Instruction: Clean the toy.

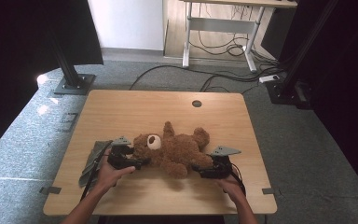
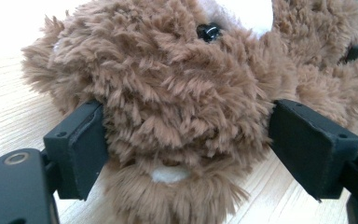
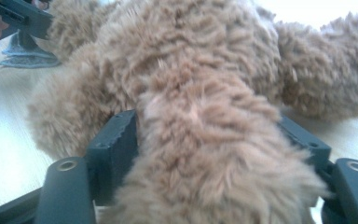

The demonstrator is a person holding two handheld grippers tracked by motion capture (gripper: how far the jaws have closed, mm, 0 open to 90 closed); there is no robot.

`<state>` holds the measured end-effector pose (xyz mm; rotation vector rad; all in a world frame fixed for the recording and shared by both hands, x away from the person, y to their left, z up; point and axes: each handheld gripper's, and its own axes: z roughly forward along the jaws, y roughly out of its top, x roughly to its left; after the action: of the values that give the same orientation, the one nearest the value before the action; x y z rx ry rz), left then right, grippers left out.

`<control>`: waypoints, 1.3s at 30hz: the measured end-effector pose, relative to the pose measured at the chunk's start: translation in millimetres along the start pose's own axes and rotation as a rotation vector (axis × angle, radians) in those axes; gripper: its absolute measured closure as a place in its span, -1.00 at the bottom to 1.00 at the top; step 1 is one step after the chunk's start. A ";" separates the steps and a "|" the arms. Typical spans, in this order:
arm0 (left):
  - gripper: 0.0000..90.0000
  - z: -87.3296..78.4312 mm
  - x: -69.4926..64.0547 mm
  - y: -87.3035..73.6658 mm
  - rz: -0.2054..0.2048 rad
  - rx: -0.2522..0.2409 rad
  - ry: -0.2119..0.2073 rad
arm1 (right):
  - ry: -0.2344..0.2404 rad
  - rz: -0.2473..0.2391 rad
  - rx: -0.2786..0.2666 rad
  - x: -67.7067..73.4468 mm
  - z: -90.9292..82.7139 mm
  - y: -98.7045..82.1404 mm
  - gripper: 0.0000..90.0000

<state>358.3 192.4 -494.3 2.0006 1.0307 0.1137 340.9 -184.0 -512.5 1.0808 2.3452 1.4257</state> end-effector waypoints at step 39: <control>-0.45 44.8 25.0 34.4 0.018 0.017 0.098 | -0.100 -0.002 0.050 -39.5 47.7 17.3 0.12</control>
<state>415.2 170.8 -504.4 2.0368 1.0789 0.2156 401.6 -172.7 -530.7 1.1352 2.3217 1.2876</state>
